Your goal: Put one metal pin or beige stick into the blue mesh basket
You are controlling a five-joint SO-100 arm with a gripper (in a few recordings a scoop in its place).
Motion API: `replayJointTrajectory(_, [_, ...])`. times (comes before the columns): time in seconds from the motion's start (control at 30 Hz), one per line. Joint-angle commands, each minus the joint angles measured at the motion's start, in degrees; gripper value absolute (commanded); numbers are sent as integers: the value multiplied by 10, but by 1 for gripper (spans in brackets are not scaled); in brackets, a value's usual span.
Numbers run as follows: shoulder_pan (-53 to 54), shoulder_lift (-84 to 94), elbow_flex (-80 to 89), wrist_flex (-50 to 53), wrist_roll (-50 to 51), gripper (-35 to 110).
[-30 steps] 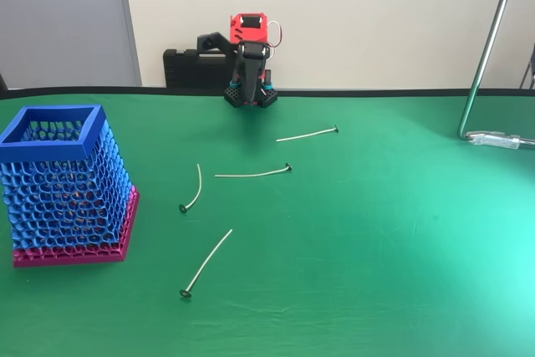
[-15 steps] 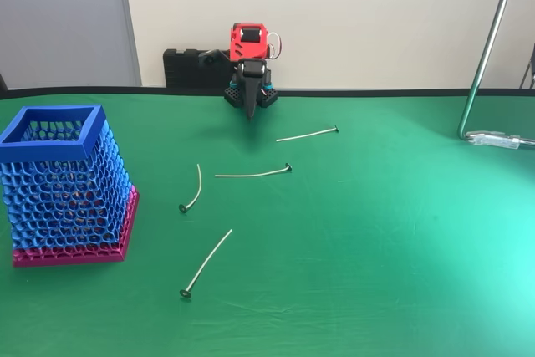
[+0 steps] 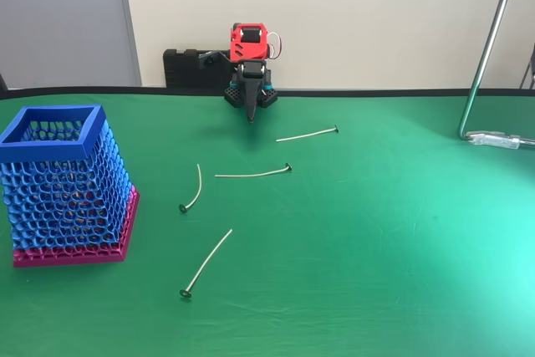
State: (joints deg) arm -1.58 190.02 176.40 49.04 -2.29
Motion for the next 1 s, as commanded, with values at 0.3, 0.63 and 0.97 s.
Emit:
replayJointTrajectory(0.3, [-4,5,3,4,-2,1])
replayJointTrajectory(0.63, [-9,5,3,4,-6,1])
replayJointTrajectory(0.97, [-9,5,3,4,-7,1])
